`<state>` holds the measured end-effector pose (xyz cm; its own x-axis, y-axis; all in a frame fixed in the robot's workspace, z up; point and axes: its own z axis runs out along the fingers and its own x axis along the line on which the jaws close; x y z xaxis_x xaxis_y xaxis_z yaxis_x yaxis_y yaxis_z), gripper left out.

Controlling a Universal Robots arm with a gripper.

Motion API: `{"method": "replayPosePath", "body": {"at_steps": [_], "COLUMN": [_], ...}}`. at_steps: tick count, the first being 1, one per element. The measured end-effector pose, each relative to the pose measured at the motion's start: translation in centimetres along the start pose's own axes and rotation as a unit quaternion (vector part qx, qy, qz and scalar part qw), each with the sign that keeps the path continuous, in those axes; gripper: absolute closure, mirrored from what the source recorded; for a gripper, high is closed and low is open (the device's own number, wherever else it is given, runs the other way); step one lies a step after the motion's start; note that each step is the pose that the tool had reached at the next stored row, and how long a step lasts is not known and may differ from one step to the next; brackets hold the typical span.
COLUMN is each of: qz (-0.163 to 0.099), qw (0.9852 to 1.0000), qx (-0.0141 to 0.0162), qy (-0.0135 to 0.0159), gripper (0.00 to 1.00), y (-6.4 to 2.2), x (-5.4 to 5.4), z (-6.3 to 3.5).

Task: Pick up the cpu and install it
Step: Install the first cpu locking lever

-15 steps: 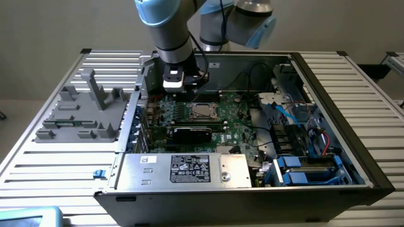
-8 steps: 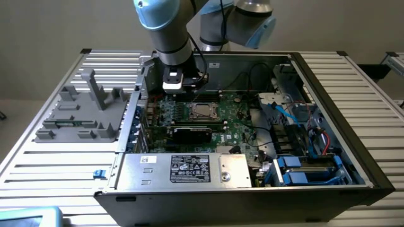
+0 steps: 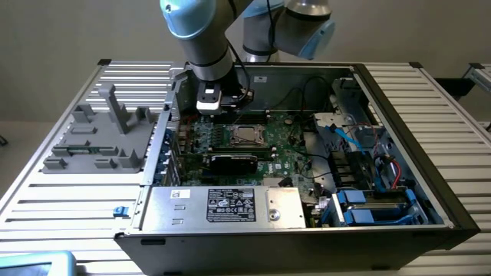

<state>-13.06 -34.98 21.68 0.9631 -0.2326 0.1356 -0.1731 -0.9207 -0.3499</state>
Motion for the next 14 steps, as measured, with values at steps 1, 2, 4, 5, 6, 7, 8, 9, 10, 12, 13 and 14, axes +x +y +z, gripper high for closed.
{"method": "replayPosePath", "body": {"at_steps": [1,2,4,5,6,7,8,9,10,12,13,14], "qz": [0.0,0.0,-0.001,-0.003,-0.004,-0.006,-0.007,-0.009,-0.01,-0.01,-0.01,-0.01], "qw": [1.0,1.0,1.0,1.0,1.0,1.0,0.9999,0.9999,0.9998,0.9998,0.9998,0.9998], "qx": [0.0004,0.0004,0.0007,0.0011,0.0017,0.0025,0.0033,0.0042,0.0048,0.005,0.0051,0.0055], "qy": [0.0006,0.0007,0.0012,0.0021,0.0036,0.006,0.0088,0.0123,0.0146,0.0153,0.0153,0.0153], "gripper": [0.89,0.89,0.89,0.89,0.89,0.89,0.89,0.89,0.89,0.89,0.89,0.89], "y": [0.04,0.09,0.17,0.2,0.22,0.24,0.27,0.29,0.33,0.42,0.47,0.51], "x": [-0.11,-0.19,-0.26,-0.3,-0.34,-0.37,-0.41,-0.43,-0.5,-0.68,-0.8,-0.87], "z": [0.06,0.16,0.3,0.35,0.41,0.48,0.53,0.58,0.65,0.78,0.84,0.89]}}
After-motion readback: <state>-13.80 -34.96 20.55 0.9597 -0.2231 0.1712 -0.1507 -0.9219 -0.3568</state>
